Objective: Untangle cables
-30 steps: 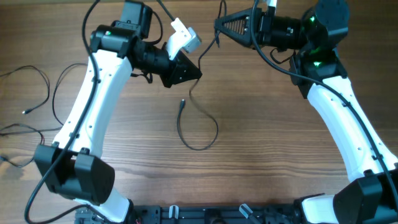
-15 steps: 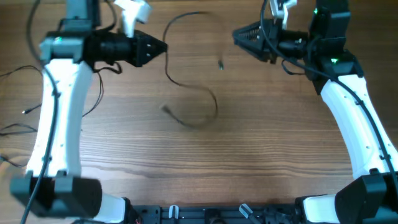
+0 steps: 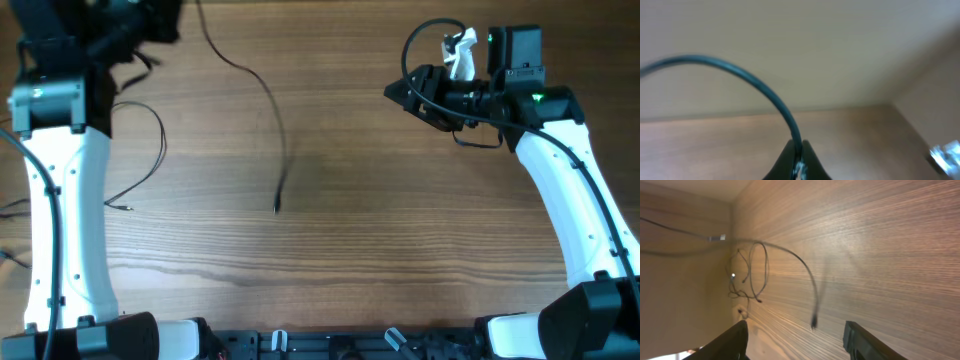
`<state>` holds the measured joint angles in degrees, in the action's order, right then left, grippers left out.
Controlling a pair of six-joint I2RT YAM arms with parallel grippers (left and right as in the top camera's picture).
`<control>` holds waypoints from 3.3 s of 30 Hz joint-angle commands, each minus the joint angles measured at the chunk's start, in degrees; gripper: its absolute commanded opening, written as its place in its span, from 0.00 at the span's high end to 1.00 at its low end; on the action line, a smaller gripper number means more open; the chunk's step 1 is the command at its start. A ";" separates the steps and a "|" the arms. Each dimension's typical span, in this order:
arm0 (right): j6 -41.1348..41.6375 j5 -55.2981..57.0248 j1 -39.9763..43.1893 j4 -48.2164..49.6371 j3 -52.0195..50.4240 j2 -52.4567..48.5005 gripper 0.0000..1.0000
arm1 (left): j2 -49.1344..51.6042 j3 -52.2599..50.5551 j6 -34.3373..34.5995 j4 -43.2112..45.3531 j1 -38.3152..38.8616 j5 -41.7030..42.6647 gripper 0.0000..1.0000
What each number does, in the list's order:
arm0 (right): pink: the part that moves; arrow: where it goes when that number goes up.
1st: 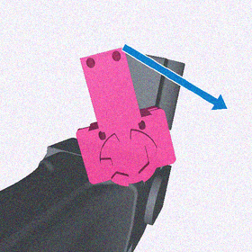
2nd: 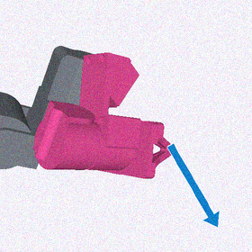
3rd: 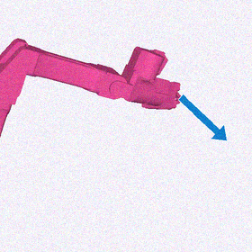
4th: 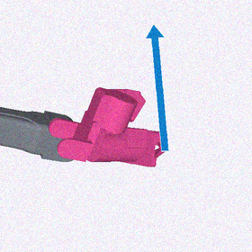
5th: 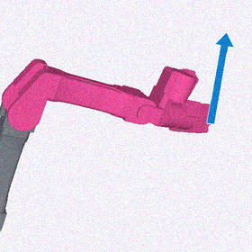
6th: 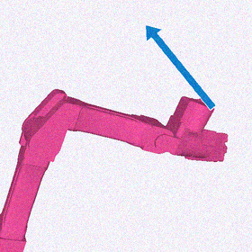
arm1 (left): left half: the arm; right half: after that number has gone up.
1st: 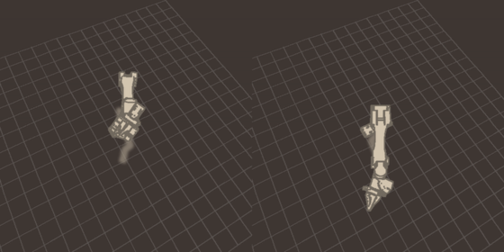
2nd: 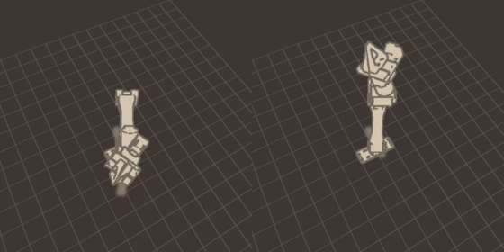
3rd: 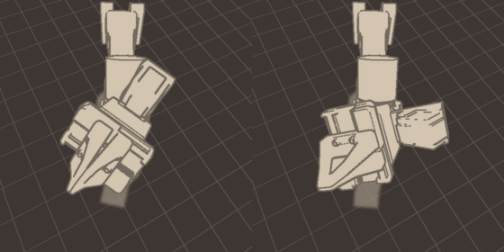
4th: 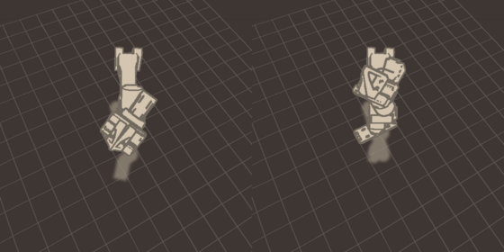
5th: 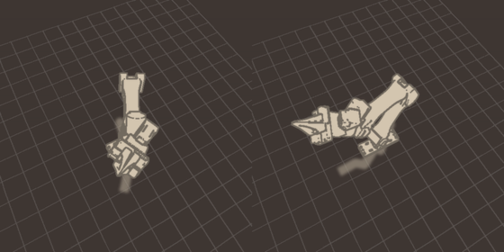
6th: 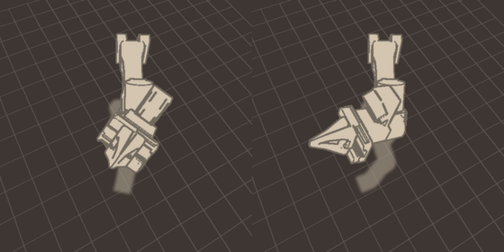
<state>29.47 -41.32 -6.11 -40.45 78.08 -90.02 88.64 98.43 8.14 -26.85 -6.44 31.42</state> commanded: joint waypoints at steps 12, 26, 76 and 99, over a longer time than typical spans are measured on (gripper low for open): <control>-4.00 1.70 -0.02 -0.98 -3.23 0.87 0.38 | 12.57 0.20 19.08 22.21 -17.22 -15.72 0.96; -9.51 1.46 -0.04 -0.87 -3.23 0.87 0.38 | 18.05 0.20 19.08 9.55 -17.90 -10.99 0.00; -16.48 34.38 0.04 -11.61 -9.62 47.06 0.00 | -16.48 0.17 14.16 -47.21 -14.08 -4.02 0.00; -26.91 34.14 3.56 40.72 -73.72 89.88 0.00 | -16.48 0.20 14.16 -47.21 -14.08 -4.02 0.00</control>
<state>2.44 -10.39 -2.79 -2.11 7.11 -2.81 72.16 98.83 23.18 -74.19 -20.62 27.51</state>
